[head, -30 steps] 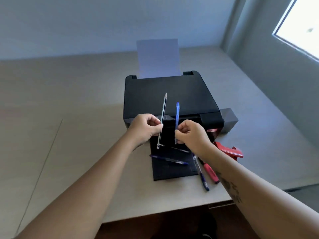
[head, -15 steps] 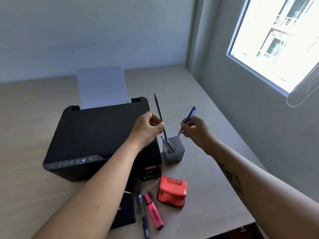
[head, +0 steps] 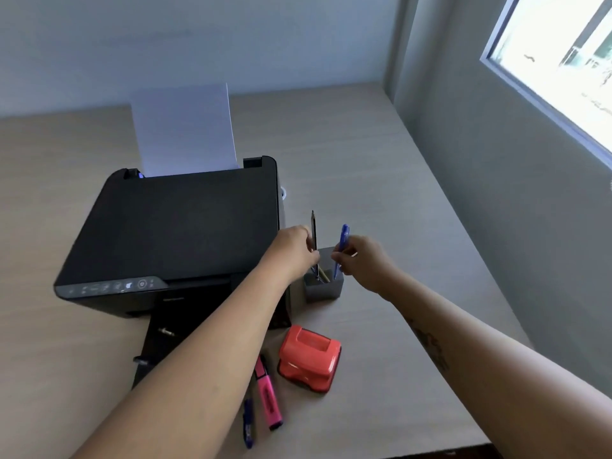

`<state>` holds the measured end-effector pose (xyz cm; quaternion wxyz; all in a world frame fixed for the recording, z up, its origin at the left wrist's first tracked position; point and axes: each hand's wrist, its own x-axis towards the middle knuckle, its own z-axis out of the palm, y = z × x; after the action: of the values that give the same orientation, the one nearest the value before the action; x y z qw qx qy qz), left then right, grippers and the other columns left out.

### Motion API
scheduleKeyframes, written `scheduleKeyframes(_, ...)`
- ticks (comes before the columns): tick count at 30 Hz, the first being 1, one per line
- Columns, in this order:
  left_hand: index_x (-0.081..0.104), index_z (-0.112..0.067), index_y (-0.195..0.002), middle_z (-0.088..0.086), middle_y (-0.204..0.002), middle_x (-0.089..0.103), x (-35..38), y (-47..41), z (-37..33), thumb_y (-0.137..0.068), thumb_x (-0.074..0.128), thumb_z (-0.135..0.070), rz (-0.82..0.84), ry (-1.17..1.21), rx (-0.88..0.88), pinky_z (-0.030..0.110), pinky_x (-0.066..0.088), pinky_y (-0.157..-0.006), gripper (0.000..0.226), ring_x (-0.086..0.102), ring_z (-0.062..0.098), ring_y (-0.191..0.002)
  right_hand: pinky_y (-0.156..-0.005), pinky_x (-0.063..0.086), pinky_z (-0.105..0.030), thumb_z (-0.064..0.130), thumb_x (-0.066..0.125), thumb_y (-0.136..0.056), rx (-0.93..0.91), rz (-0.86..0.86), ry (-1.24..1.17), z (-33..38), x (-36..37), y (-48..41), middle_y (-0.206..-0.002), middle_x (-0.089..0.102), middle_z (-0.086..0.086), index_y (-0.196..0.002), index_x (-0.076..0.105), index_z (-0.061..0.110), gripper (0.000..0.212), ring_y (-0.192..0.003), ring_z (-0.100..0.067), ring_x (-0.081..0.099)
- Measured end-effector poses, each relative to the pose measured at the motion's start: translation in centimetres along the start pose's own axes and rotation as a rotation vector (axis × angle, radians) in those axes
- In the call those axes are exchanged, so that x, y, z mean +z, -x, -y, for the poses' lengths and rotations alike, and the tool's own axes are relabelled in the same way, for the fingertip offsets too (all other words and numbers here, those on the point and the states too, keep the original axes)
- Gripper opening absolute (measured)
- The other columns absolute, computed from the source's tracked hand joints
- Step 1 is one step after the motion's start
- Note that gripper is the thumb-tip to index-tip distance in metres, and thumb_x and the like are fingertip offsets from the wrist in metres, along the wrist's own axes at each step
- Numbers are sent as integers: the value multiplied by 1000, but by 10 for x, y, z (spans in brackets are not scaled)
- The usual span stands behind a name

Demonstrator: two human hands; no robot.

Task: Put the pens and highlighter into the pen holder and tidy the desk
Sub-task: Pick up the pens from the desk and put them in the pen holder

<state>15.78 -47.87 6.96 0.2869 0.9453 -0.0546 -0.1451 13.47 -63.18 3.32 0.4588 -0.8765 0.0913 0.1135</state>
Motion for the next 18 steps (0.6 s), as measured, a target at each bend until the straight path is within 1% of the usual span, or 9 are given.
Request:
scheduleKeyframes(2,58,-15,-76,6,-84,65,3,-2,-1,-84,67,-18,22,-31,-27,29,45,-63,12,62,21,-75,-86,55,-53,17,63,-90,13,32,26,-4,5,-3,-93,70,-19,-97,66,4,15,-88,-35,67)
scheduleKeyframes(5,66,-9,-83,9,-84,68,4,-6,-4,-85,68,-20,58,-60,-52,30,50,-63,11,67,25,-78,-87,55,-52,16,64,-90,28,58,40,-7,10,-7,-95,69,-21,-98,65,2,16,-90,-35,66)
scheduleKeyframes(7,71,-8,-80,9,-80,71,3,-8,-4,-84,69,-21,88,-81,-57,28,50,-60,14,68,25,-75,-87,55,-52,15,64,-90,38,56,53,-7,12,-7,-96,68,-21,-98,65,1,16,-91,-36,66)
scheduleKeyframes(8,73,-8,-77,9,-78,72,2,-9,-3,-84,69,-21,96,-83,-56,30,52,-60,15,68,25,-73,-85,56,-52,15,65,-89,34,48,56,-7,11,-7,-94,68,-21,-96,65,2,15,-90,-36,67)
scheduleKeyframes(10,72,-8,-73,8,-73,72,-1,-10,0,-83,70,-21,92,-55,-57,36,59,-69,17,68,25,-69,-82,57,-52,14,66,-88,11,19,51,-6,9,-7,-91,69,-17,-95,66,4,13,-87,-35,68)
scheduleKeyframes(11,72,-9,-74,7,-75,73,-4,-9,1,-83,70,-21,75,-31,-54,37,61,-73,15,70,24,-70,-81,58,-51,14,67,-87,-1,4,49,-5,7,-7,-90,69,-17,-95,67,4,12,-85,-35,68)
scheduleKeyframes(13,71,-11,-77,8,-76,75,-12,-7,3,-84,71,-20,28,39,-42,38,62,-75,12,73,24,-73,-80,59,-50,13,66,-88,-7,-22,38,-1,1,-8,-91,71,-17,-101,66,3,16,-81,-34,70)
scheduleKeyframes(15,68,-9,-78,12,-77,75,-24,-1,6,-86,69,-17,-32,139,-38,36,63,-71,11,74,22,-68,-79,60,-49,13,65,-89,-8,-53,15,6,-6,-8,-89,70,-16,-106,65,2,21,-76,-33,71)
scheduleKeyframes(18,66,-5,-83,13,-79,74,-45,12,15,-88,68,-15,-108,229,-11,24,61,-60,11,72,18,-60,-71,62,-48,12,63,-90,-18,-97,-28,18,-14,-7,-87,69,-17,-103,64,3,16,-66,-33,71)
